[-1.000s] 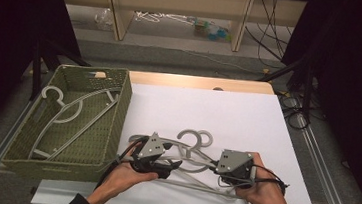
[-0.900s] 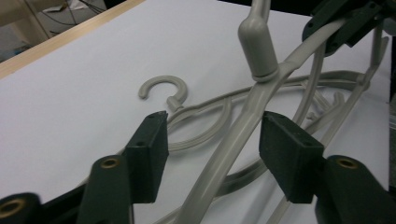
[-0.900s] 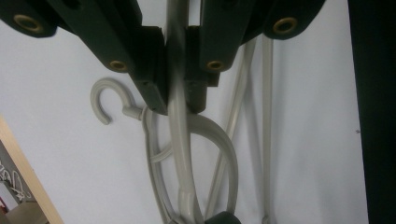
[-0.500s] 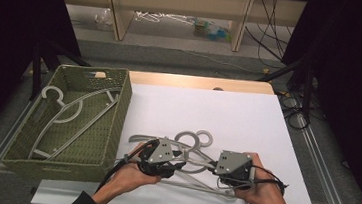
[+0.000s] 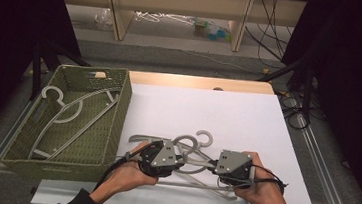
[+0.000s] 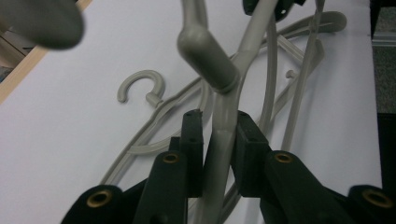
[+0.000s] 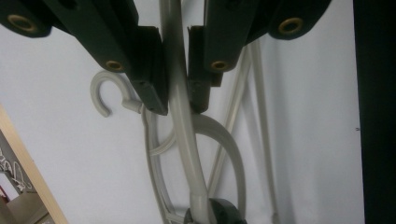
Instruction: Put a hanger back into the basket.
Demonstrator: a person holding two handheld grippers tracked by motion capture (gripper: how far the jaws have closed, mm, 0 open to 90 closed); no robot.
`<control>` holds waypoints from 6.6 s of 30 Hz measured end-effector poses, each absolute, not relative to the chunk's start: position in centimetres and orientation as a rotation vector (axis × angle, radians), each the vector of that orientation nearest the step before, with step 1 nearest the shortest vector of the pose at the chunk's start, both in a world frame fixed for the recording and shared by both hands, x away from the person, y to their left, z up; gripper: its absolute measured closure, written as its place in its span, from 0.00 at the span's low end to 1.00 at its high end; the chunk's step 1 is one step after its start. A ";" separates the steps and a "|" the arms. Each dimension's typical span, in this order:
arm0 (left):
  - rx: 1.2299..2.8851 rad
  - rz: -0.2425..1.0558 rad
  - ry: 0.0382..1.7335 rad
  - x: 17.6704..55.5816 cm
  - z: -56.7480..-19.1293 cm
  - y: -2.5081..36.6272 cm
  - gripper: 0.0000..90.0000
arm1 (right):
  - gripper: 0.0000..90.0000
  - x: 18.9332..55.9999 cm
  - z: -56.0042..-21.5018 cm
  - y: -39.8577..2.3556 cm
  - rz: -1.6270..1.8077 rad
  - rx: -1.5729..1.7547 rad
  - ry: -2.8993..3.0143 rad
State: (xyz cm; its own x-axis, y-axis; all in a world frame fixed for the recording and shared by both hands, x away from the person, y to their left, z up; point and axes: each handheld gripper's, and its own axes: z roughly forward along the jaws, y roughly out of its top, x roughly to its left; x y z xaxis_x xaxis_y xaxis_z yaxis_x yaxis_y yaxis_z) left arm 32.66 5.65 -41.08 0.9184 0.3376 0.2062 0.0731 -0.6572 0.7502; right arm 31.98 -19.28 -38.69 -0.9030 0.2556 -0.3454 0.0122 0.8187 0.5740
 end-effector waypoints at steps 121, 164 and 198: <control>1.885 0.767 1.166 41.6 -33.1 36.1 0.89 | 0.28 32.1 -40.5 -22.5 1.203 0.769 2.412; 2.066 0.669 1.341 43.3 -40.7 36.8 0.85 | 0.28 32.2 -40.5 -22.5 1.198 0.773 2.419; 1.717 0.687 1.396 37.7 -37.8 34.8 0.45 | 0.28 32.2 -40.6 -22.5 1.192 0.774 2.414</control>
